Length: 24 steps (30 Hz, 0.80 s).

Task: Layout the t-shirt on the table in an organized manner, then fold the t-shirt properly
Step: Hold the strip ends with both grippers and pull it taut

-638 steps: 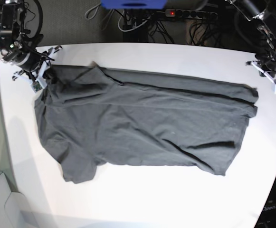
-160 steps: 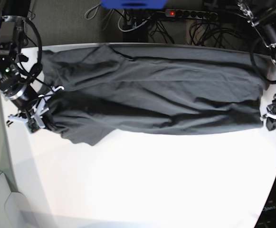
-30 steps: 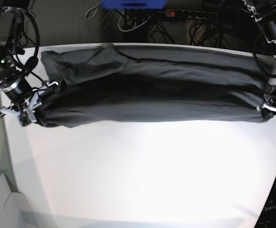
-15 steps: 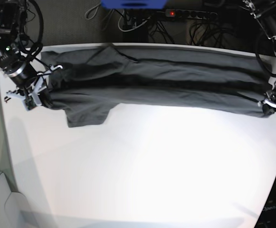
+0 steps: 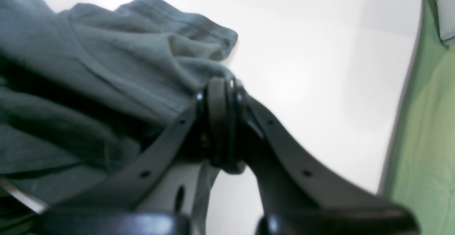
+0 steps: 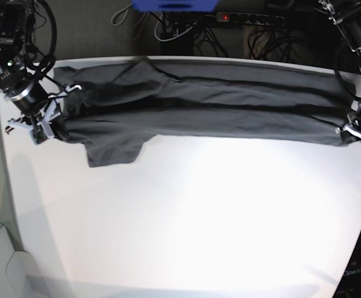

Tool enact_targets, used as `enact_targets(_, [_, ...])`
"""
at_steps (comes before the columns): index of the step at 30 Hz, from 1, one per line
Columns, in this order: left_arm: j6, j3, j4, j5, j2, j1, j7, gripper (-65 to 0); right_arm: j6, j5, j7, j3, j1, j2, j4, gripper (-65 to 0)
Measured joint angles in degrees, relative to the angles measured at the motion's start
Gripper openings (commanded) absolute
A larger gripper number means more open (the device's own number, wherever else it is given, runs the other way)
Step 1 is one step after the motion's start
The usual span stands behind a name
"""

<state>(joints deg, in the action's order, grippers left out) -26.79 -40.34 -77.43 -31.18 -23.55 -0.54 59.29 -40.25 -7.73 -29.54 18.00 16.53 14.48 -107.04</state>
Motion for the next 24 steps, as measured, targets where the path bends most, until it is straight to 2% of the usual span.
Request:
enact_targets(9, [-0.26,0.04,-4.92,-0.44,-0.76,-1.42,4.83,-64.5,0.02,0.0,0.2,0.11,-0.46,2.82,0.0,-65.0])
enact_targets(14, [-0.24,0.26,-5.4,-0.37,-0.9,-1.4,5.46,-64.5,0.02,0.0,0.17,0.11,0.04,2.84,0.0,-65.0])
enact_targets(24, [-0.24,0.26,-5.4,-0.22,-1.64,-1.09,11.47,-64.5,0.0,-0.02,0.26,-0.07,1.84,3.67,0.0,-65.0])
